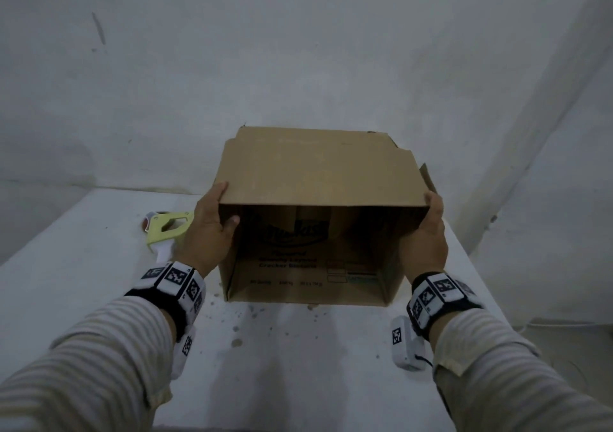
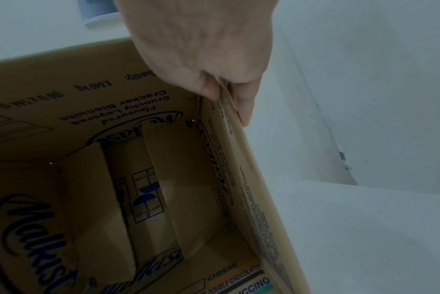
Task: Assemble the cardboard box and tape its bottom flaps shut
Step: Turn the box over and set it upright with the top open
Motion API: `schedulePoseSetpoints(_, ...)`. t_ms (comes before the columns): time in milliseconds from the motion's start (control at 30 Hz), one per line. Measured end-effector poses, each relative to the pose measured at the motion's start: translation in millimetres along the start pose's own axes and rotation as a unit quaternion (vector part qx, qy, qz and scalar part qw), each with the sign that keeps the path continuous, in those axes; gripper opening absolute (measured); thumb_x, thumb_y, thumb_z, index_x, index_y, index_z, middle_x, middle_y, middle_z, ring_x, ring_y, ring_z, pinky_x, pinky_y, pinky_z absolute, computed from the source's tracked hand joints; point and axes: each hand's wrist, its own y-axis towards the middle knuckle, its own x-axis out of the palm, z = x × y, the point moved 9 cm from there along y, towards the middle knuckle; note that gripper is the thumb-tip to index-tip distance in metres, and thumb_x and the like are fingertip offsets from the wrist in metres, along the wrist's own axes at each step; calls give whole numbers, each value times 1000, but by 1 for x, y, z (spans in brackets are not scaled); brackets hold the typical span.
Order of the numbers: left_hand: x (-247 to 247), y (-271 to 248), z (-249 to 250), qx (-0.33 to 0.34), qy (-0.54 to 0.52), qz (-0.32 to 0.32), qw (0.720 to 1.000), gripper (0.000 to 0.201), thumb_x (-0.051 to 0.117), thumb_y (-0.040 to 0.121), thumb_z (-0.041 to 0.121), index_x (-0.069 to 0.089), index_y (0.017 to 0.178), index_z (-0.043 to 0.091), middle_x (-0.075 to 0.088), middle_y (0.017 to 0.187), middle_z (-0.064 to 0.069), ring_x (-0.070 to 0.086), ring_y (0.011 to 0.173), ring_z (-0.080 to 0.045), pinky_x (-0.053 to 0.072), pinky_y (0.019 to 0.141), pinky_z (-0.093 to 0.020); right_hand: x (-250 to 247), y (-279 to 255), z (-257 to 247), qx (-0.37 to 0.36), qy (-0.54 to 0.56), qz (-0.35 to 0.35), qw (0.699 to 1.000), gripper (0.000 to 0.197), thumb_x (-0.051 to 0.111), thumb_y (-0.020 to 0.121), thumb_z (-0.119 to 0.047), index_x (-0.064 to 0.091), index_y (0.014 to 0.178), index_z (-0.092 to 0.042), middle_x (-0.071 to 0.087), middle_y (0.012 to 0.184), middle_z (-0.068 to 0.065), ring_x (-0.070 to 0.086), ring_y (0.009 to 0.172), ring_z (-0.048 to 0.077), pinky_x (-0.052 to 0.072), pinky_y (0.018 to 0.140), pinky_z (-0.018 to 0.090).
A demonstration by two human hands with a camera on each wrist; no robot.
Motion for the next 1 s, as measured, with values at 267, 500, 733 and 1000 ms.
schedulePoseSetpoints(267, -2, 6, -7, 7, 68, -27, 997, 74, 48, 86, -4, 18, 147, 26, 43, 131, -24, 56, 88, -36, 41, 70, -34, 0, 2, -1, -23, -21, -35, 999, 68, 42, 91, -6, 13, 146, -34, 50, 125, 20, 57, 101, 40, 41, 79, 40)
schedulePoseSetpoints(500, -13, 18, 0, 36, 76, -83, 993, 76, 53, 86, -2, 15, 143, 32, 47, 125, -20, 60, 87, -36, 54, 74, -48, -19, -1, -11, -31, -20, -31, 999, 67, 41, 91, -5, 16, 146, -35, 52, 124, 22, 56, 104, 40, 42, 80, 39)
schedulePoseSetpoints(733, -39, 51, 38, -8, 109, -145, 983, 64, 48, 93, 11, 12, 145, 22, 54, 106, -20, 57, 71, -31, 49, 59, -38, -52, 14, -49, -62, -34, -2, 998, 74, 39, 91, -4, 8, 149, -37, 59, 112, 23, 59, 98, 40, 45, 82, 42)
schedulePoseSetpoints(1000, -68, 69, 76, -42, 32, -116, 992, 57, 46, 91, 7, 26, 140, 28, 58, 107, -23, 63, 88, -42, 56, 72, -56, -75, 28, -79, -72, -60, -32, 995, 64, 37, 92, -7, 15, 148, -29, 57, 89, 18, 59, 84, 37, 45, 74, 40)
